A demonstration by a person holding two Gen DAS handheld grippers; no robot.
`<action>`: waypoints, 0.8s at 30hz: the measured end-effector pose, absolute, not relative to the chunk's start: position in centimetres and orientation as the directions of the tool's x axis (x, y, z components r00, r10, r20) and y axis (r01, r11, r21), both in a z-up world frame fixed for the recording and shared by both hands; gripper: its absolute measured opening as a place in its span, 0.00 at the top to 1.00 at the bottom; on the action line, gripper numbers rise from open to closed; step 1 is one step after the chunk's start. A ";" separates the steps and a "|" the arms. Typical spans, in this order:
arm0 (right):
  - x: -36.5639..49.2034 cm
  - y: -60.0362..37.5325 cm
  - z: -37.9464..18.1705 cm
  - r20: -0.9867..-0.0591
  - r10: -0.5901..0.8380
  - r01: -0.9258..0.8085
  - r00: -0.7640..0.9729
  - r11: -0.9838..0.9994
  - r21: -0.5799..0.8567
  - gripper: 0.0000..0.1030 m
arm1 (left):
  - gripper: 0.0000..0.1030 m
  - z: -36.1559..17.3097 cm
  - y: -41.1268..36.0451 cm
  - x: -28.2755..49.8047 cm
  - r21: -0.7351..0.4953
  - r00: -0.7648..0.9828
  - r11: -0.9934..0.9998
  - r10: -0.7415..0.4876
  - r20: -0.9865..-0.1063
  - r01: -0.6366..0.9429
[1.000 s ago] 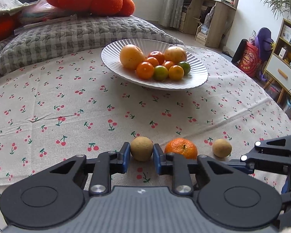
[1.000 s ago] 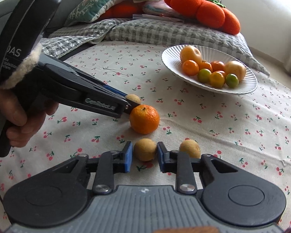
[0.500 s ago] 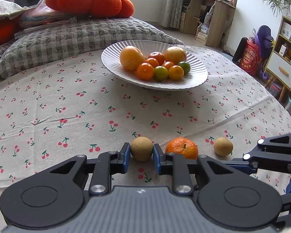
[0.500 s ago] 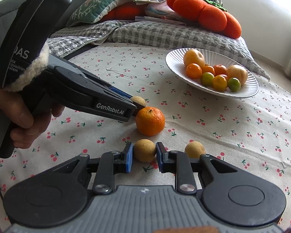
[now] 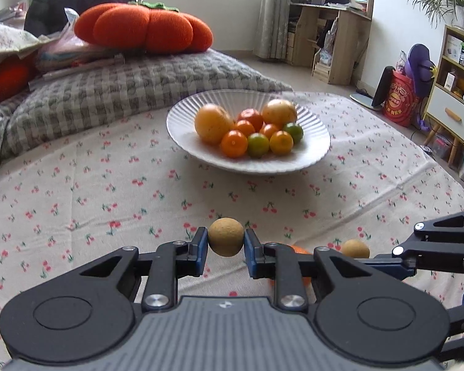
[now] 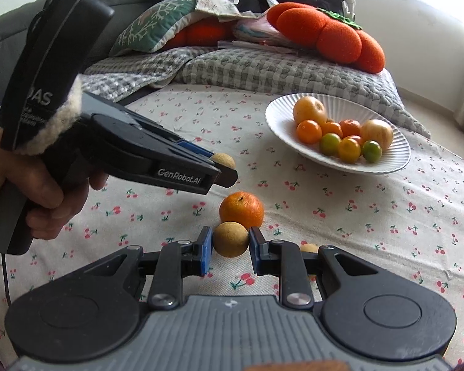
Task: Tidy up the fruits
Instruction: 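Grasp the small tan fruit with the left tool while the right tool grasps another tan fruit, then carry both tan fruits over the white bowl and open both tools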
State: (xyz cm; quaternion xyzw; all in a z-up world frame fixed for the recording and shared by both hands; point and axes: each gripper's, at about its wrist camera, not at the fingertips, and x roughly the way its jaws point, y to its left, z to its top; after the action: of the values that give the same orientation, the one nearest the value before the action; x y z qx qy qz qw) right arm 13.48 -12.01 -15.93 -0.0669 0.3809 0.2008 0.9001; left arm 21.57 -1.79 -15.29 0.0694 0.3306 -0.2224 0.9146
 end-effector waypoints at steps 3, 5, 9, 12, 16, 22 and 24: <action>13.5 -12.1 -15.5 -0.697 0.311 -0.410 0.646 0.912 0.028 0.78 | 0.88 -15.0 -1.6 21.8 -0.033 0.682 0.895 -0.363 -0.634 0.445; 13.7 -12.2 -15.3 -0.692 0.312 -0.403 0.652 0.915 0.033 0.78 | 0.88 -14.8 -1.6 22.0 -0.042 0.681 0.896 -0.365 -0.635 0.441; 14.3 -12.4 -14.6 -0.677 0.316 -0.391 0.665 0.919 0.045 0.78 | 0.88 -14.3 -1.5 22.3 -0.058 0.687 0.904 -0.363 -0.630 0.424; 14.8 -12.6 -13.9 -0.656 0.319 -0.386 0.684 0.921 0.046 0.78 | 0.88 -13.7 -1.8 22.7 -0.089 0.683 0.907 -0.371 -0.629 0.411; 16.1 -13.5 -13.0 -0.626 0.310 -0.353 0.716 0.934 0.059 0.78 | 0.88 -12.4 -2.5 23.1 -0.105 0.698 0.905 -0.387 -0.602 0.411; 19.3 -16.0 -12.3 -0.585 0.271 -0.273 0.764 0.958 0.087 0.78 | 0.88 -10.9 -3.1 25.2 -0.133 0.724 0.914 -0.387 -0.571 0.383; 20.6 -17.0 -12.5 -0.586 0.263 -0.246 0.766 0.963 0.111 0.78 | 0.88 -10.5 -3.5 26.3 -0.144 0.728 0.917 -0.385 -0.568 0.372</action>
State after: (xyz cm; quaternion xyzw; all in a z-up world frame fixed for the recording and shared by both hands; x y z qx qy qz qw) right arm 20.59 -16.96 -12.46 0.0136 0.3137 0.1354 0.9397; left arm 26.30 -3.45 -10.50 -0.0101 0.3077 -0.2037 0.9294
